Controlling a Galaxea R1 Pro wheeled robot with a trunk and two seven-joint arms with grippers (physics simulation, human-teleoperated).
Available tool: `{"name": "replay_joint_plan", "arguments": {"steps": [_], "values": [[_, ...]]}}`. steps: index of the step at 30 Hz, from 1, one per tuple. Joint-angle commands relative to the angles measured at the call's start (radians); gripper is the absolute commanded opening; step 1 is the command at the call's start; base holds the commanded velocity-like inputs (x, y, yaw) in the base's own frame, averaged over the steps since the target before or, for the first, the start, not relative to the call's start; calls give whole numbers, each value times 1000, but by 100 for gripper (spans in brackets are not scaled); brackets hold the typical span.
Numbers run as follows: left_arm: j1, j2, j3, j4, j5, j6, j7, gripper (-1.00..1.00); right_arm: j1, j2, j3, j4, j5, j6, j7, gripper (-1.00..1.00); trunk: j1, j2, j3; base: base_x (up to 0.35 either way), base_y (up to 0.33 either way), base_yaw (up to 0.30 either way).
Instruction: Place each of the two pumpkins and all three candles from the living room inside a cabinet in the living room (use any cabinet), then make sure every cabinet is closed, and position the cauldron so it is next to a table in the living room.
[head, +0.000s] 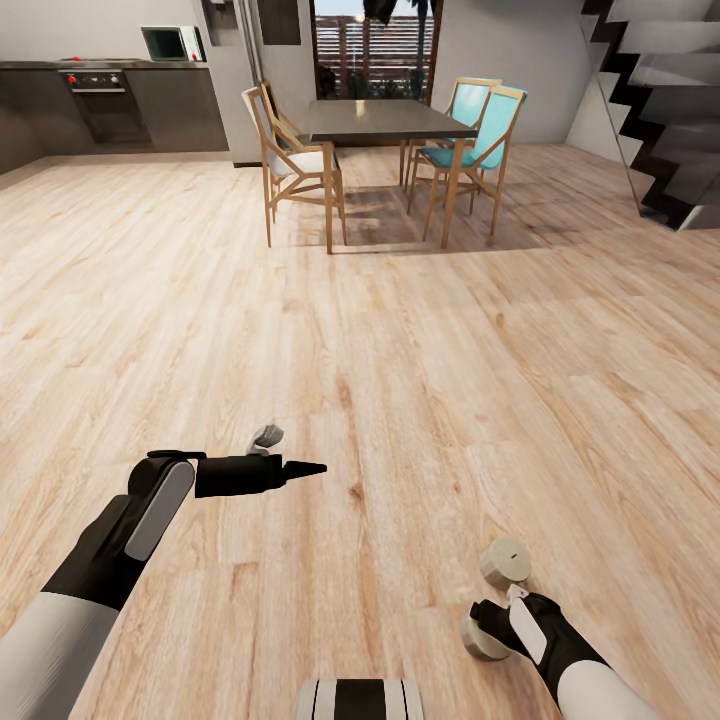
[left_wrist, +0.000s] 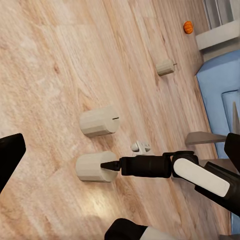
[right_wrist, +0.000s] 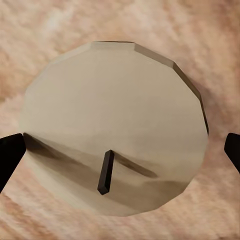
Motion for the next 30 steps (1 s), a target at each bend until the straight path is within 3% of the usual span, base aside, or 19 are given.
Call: {"name": "replay_joint_plan", "arguments": {"steps": [1,30], "values": [[-1,0,-1,0,-2,3,-4,100,1,0,-2,1,3,5,-6,100,0,0,-1,0,0,0],[-2,-2,-1,0,-1,3,-3,100,1,0,-1,1,3,5,-6,100,-2,1,15,0,0,0]]}}
